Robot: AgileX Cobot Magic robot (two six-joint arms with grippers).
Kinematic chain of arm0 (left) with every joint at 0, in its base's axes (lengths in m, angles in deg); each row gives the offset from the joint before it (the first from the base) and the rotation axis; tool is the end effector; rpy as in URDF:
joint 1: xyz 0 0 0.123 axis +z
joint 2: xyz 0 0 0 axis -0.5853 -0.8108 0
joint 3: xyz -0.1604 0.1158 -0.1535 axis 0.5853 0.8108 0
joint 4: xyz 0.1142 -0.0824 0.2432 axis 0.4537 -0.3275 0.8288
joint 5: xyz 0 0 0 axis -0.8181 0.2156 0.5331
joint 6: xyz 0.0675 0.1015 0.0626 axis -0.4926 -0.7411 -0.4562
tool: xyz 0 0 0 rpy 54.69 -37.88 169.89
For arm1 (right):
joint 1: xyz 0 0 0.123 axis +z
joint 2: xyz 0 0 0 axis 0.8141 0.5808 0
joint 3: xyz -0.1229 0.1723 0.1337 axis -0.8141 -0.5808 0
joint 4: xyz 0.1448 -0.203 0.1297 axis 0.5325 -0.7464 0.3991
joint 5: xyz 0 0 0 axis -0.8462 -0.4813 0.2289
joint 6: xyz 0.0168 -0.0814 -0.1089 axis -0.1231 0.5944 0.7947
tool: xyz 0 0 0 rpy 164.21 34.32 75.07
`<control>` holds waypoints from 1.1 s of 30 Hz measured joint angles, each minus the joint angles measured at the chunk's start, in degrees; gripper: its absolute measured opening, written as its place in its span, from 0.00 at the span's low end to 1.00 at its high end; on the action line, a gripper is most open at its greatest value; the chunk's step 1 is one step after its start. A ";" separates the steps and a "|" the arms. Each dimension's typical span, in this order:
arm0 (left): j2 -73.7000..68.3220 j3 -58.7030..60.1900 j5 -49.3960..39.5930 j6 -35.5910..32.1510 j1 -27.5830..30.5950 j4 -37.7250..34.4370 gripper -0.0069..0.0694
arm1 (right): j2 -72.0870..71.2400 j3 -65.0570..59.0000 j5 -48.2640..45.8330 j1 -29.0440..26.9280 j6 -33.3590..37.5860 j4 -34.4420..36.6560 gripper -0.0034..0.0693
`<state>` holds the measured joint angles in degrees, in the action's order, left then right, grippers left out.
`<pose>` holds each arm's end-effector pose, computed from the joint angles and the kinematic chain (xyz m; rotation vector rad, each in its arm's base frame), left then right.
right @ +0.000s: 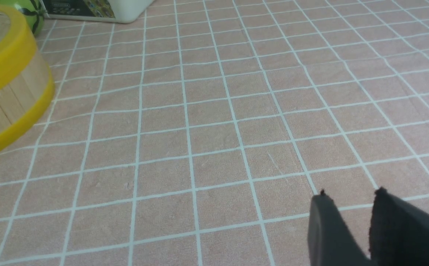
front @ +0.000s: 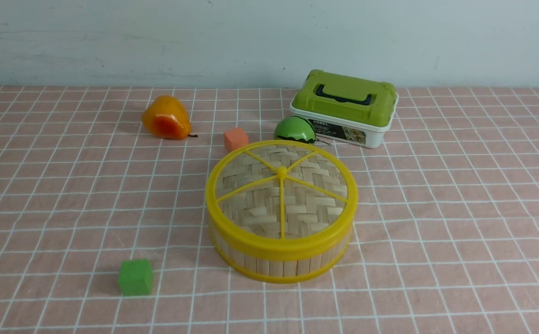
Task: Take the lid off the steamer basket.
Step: Use the right arm to lift the lid of the steamer
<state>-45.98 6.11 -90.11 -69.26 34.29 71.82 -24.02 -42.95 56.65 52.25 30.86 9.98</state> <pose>0.1613 -0.0047 0.1562 -0.2077 1.8650 -0.1938 0.1604 -0.0104 0.1592 0.2023 1.8677 0.0518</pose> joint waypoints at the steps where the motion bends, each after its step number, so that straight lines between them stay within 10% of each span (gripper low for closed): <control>1: 0.00 0.00 0.00 0.00 0.00 0.00 0.40 | 0.00 0.00 0.00 0.00 0.00 0.00 0.27; 8: 0.00 0.00 0.00 0.00 0.00 0.00 0.40 | 0.00 0.00 0.76 0.00 -1.26 6.07 0.28; 17: 0.00 0.00 0.00 0.00 0.00 0.00 0.40 | 0.00 -0.49 5.01 0.00 -20.55 49.46 0.30; 27: 0.00 0.00 0.00 0.00 0.00 0.00 0.40 | 0.00 -0.49 6.44 0.00 -6.36 47.54 0.31; 33: 0.00 0.00 0.00 0.00 0.00 0.00 0.40 | 0.72 7.12 2.11 0.00 16.82 46.85 0.31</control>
<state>-45.98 6.11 -90.11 -69.26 34.29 71.82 -23.29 -35.83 58.75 52.25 47.68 56.83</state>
